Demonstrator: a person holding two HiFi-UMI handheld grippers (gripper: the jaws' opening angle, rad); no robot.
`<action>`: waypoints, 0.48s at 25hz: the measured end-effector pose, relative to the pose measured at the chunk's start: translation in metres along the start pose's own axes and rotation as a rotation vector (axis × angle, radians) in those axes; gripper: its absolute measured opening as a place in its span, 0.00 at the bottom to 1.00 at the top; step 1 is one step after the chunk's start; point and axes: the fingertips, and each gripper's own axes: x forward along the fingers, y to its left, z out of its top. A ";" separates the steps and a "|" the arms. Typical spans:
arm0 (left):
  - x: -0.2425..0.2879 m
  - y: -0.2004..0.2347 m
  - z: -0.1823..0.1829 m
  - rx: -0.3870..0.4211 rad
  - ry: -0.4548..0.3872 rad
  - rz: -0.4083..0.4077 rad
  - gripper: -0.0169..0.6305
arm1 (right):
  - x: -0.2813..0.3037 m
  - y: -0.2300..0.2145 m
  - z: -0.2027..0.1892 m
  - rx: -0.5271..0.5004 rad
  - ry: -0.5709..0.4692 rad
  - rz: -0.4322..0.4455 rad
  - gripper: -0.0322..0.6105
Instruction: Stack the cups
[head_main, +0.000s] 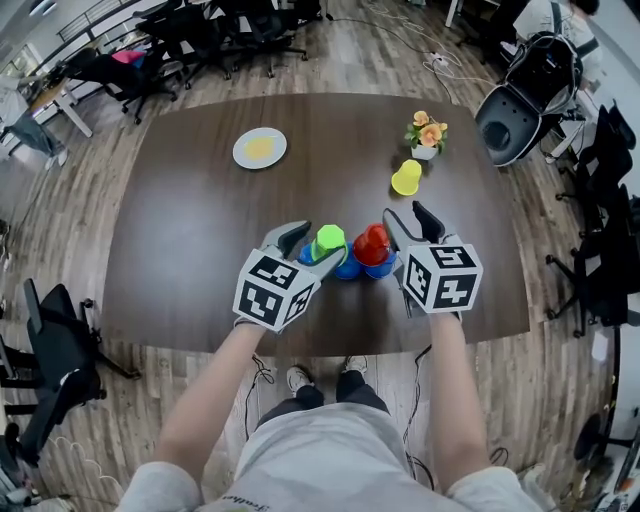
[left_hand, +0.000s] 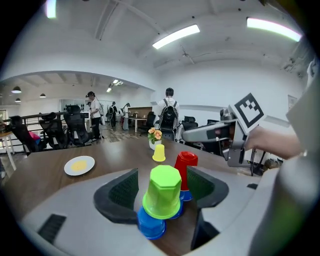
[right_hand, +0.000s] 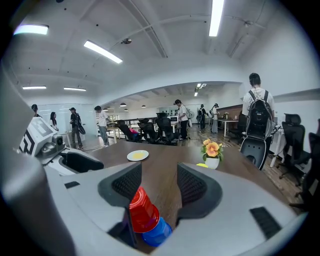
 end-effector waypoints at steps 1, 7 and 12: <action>-0.002 0.003 0.008 -0.010 -0.023 0.006 0.49 | 0.002 -0.002 0.002 -0.004 -0.001 -0.001 0.40; 0.002 0.022 0.052 -0.014 -0.101 0.079 0.48 | 0.017 -0.025 0.010 -0.023 0.007 0.006 0.40; 0.019 0.042 0.066 -0.039 -0.115 0.165 0.44 | 0.039 -0.059 0.006 -0.069 0.044 0.007 0.40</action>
